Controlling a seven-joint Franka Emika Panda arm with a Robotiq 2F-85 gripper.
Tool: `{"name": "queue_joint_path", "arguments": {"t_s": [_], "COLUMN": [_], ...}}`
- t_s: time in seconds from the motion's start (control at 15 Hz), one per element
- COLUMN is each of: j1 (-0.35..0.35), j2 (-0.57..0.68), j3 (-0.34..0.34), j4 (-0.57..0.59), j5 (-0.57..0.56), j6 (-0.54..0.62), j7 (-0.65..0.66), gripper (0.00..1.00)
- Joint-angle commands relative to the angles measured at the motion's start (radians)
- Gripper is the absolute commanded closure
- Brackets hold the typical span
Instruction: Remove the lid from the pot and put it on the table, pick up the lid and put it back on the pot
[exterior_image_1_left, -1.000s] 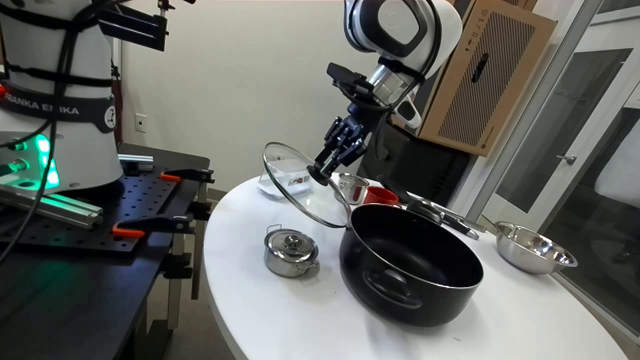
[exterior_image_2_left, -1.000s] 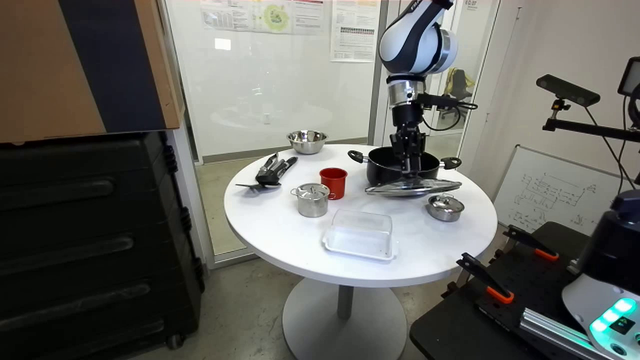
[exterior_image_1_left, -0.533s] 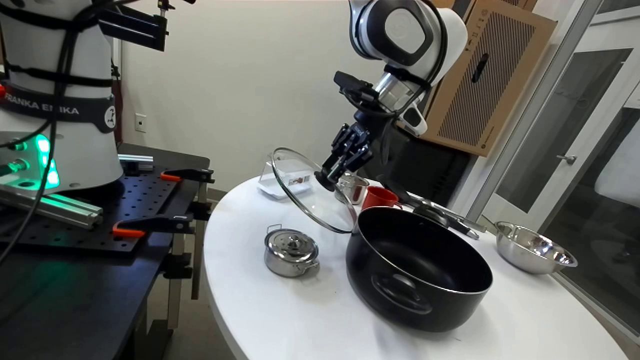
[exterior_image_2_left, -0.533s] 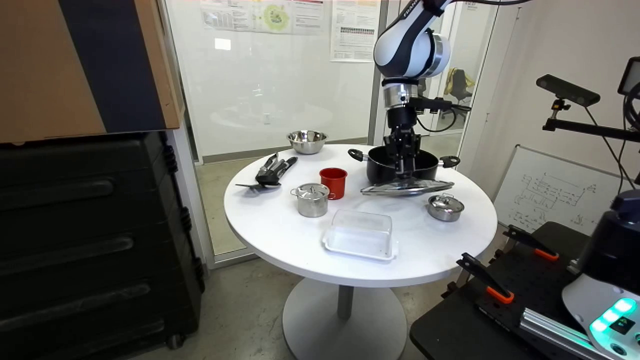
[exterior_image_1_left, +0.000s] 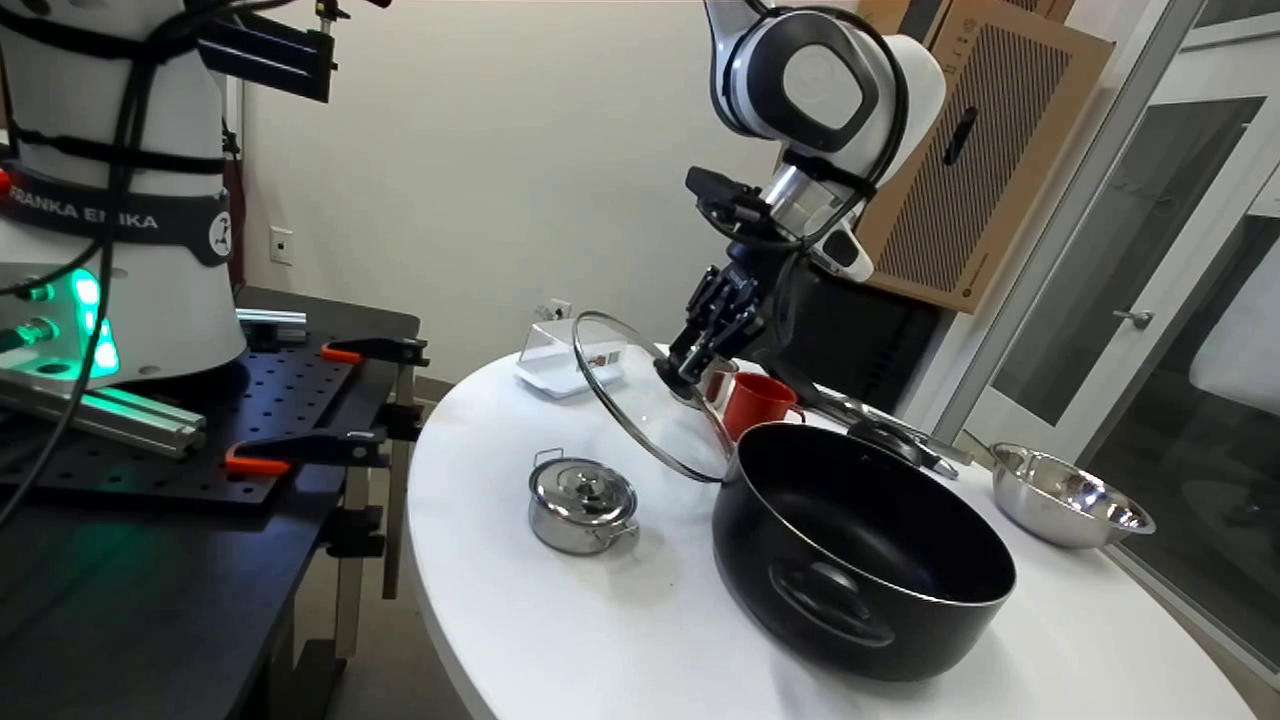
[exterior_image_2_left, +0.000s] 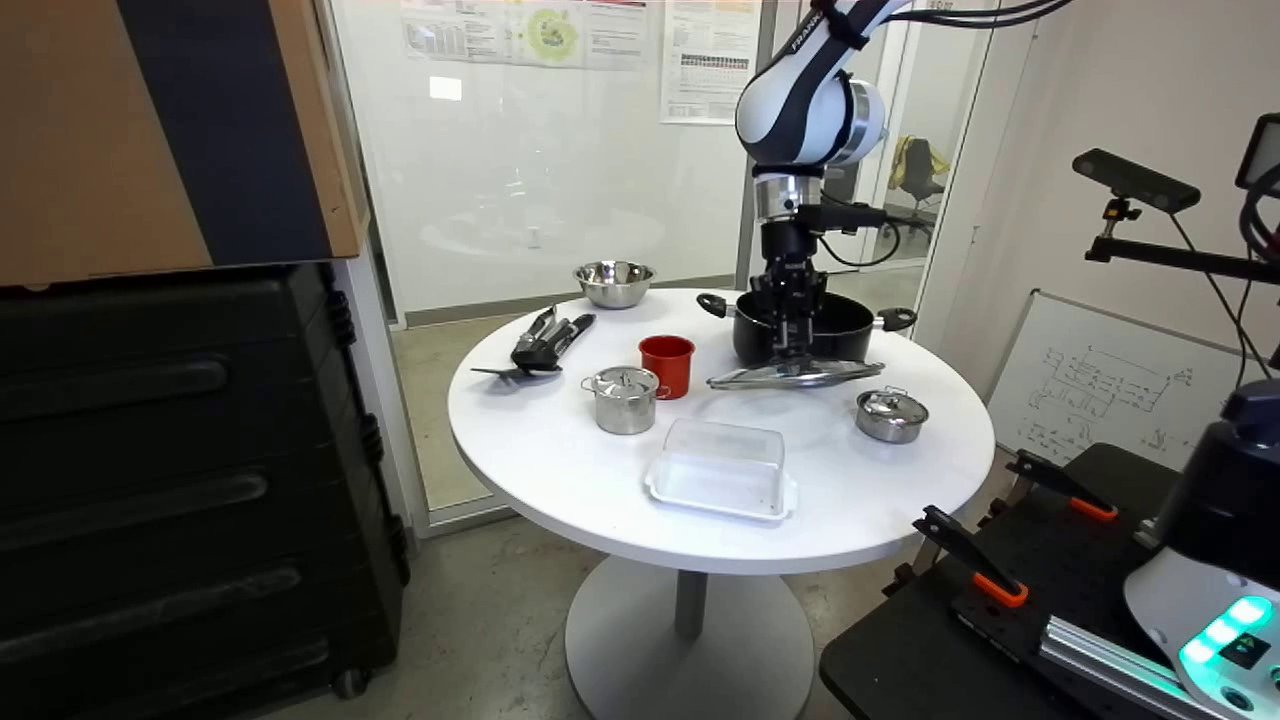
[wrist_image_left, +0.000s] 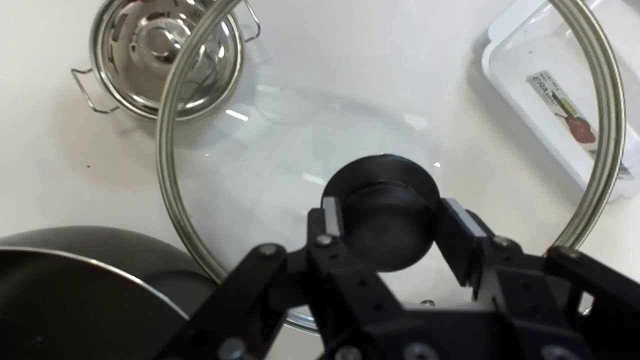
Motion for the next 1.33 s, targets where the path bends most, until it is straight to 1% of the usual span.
{"name": "queue_joint_path", "arguments": {"t_s": [0.0, 0.2, 0.4, 0.6, 1.07, 1.13, 1.2, 1.27], "j1": [0.001, 0.005, 0.011, 0.019, 0.018, 0.018, 0.017, 0.014], "j2": [0.031, 0.043, 0.041, 0.036, 0.035, 0.035, 0.034, 0.031], "j3": [-0.002, -0.001, 0.002, 0.004, -0.002, -0.004, -0.005, -0.005], "j4": [0.046, 0.039, 0.028, 0.014, 0.012, 0.009, 0.006, 0.003], "j5": [0.014, 0.016, 0.007, 0.001, -0.002, -0.004, -0.001, 0.002], "j6": [0.063, 0.151, 0.188, 0.203, 0.195, 0.19, 0.192, 0.188], "j7": [0.041, 0.074, 0.09, 0.096, 0.102, 0.105, 0.106, 0.105], "gripper": [0.76, 0.76, 0.76, 0.76, 0.76, 0.36, 0.24, 0.18]}}
